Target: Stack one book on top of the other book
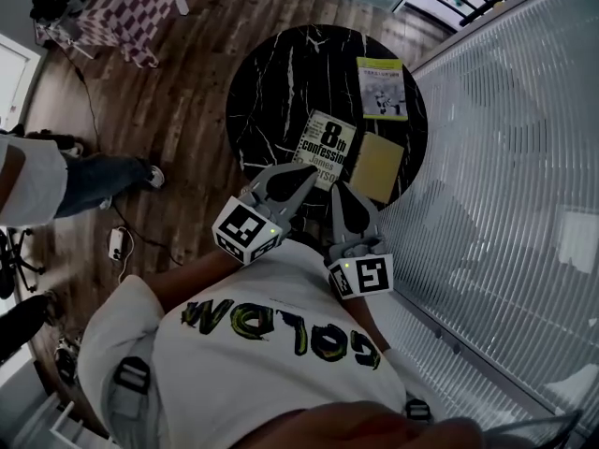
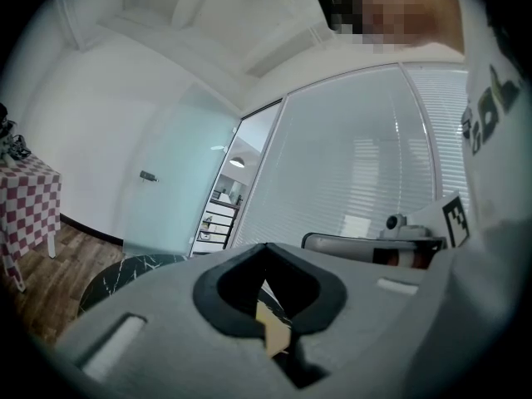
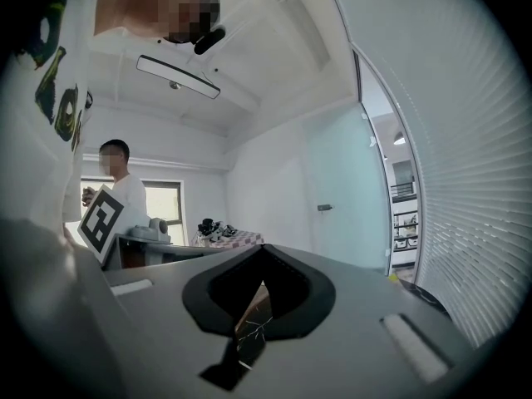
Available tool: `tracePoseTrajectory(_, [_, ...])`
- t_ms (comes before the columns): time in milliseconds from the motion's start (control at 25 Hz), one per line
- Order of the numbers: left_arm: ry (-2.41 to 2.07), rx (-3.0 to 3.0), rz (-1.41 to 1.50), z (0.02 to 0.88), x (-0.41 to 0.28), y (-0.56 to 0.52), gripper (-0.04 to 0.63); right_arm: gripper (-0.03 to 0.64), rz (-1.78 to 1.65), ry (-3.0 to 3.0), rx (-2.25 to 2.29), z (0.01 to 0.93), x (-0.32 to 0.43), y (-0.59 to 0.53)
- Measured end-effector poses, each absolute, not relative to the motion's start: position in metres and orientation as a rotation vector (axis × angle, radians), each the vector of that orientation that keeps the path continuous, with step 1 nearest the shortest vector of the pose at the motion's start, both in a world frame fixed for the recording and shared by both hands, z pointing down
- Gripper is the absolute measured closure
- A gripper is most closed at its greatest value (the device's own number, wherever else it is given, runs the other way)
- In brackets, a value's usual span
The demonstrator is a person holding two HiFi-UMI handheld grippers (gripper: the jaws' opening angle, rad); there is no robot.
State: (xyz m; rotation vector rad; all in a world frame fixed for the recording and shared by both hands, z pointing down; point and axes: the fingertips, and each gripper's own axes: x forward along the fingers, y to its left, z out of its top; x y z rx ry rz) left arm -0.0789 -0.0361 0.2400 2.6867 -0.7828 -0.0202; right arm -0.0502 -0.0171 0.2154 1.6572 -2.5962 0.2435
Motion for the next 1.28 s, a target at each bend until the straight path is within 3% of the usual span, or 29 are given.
tracePoseTrajectory(1280, [-0.560, 2.700, 0.098, 0.265, 0.009, 0.000, 0.594, 0.615, 0.319, -2.443, 1.819, 0.238, 0.032, 0.014])
